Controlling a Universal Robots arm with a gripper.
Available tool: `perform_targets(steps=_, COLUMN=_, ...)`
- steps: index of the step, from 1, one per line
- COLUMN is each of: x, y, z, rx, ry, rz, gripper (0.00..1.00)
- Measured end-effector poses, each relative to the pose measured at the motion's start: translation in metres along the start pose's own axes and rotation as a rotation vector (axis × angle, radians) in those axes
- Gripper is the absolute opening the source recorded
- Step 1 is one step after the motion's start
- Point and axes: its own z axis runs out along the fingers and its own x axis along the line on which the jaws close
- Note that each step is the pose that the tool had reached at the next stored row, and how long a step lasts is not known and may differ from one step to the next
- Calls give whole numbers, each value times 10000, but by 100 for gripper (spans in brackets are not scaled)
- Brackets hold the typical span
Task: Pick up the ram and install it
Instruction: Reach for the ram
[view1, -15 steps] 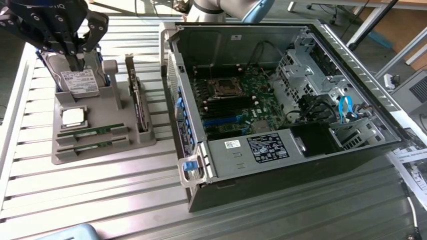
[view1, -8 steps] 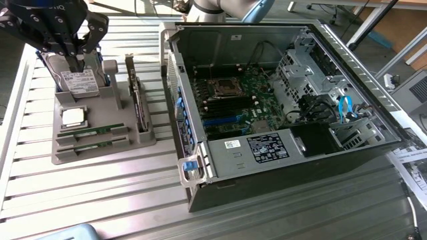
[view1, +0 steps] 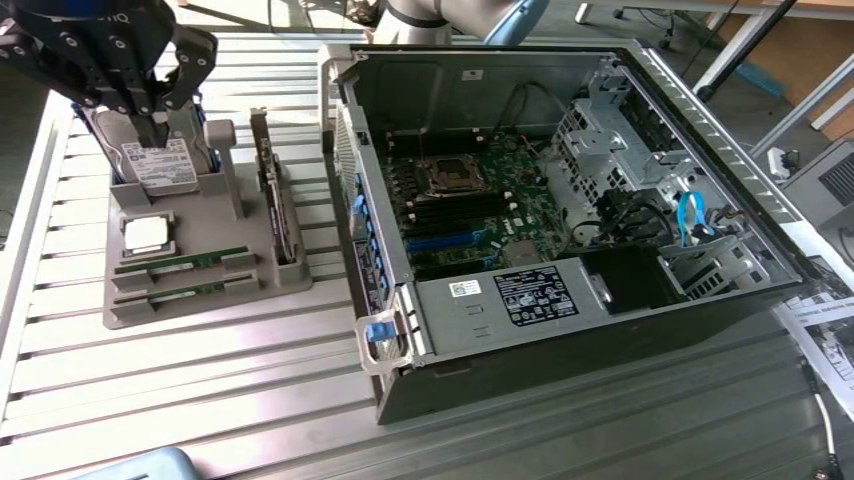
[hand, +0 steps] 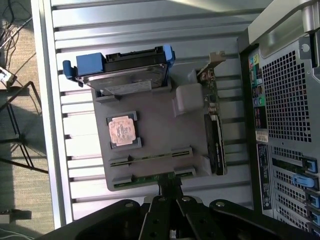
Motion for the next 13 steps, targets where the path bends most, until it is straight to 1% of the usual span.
perform_targets(steps=13, x=-5, y=-49, z=-2, rx=-1, ry=-1, rz=0, gripper=11)
